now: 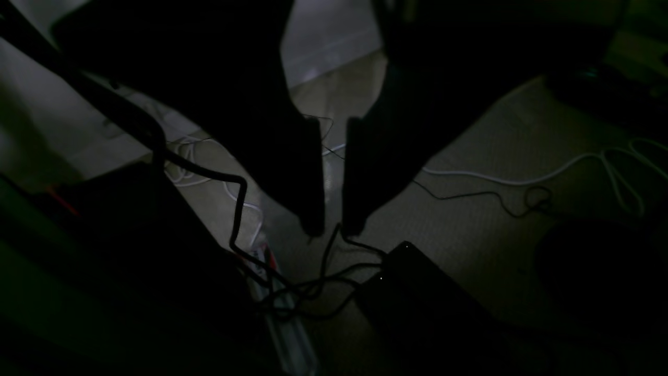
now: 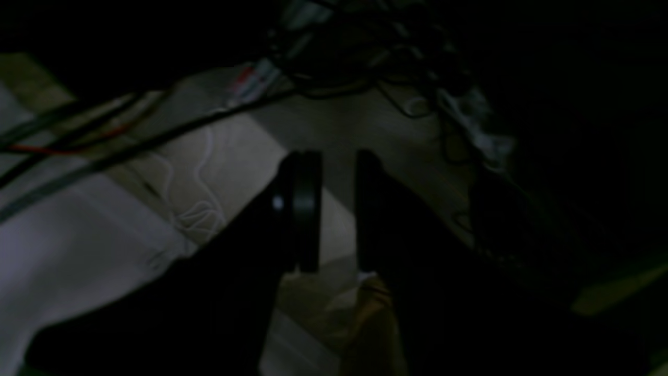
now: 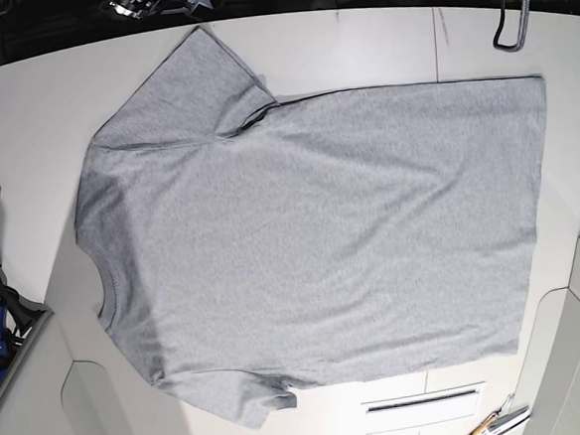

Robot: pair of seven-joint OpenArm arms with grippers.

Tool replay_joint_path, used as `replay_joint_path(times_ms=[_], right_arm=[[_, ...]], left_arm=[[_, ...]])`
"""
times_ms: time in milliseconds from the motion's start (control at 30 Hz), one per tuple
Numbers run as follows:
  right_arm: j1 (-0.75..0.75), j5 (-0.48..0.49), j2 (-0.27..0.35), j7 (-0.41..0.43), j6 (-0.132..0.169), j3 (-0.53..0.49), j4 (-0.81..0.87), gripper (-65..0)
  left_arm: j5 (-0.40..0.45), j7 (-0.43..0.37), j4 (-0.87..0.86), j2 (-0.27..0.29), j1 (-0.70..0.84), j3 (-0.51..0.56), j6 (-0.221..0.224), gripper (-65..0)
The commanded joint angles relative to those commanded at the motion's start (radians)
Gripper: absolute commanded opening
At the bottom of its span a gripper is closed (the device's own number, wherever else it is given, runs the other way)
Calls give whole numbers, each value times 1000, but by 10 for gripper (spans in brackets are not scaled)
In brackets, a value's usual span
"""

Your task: Fold the T-shirt properly

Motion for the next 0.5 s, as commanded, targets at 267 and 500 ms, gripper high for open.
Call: replay_joint_path(times_ms=[267, 500], right_arm=[[-3, 5, 16, 0, 8, 0, 0, -544], [-5, 70, 55, 0, 12, 0, 3, -544]], left_arm=[[25, 83, 33, -8, 12, 0, 0, -548], [33, 84, 199, -82, 111, 0, 0, -548]])
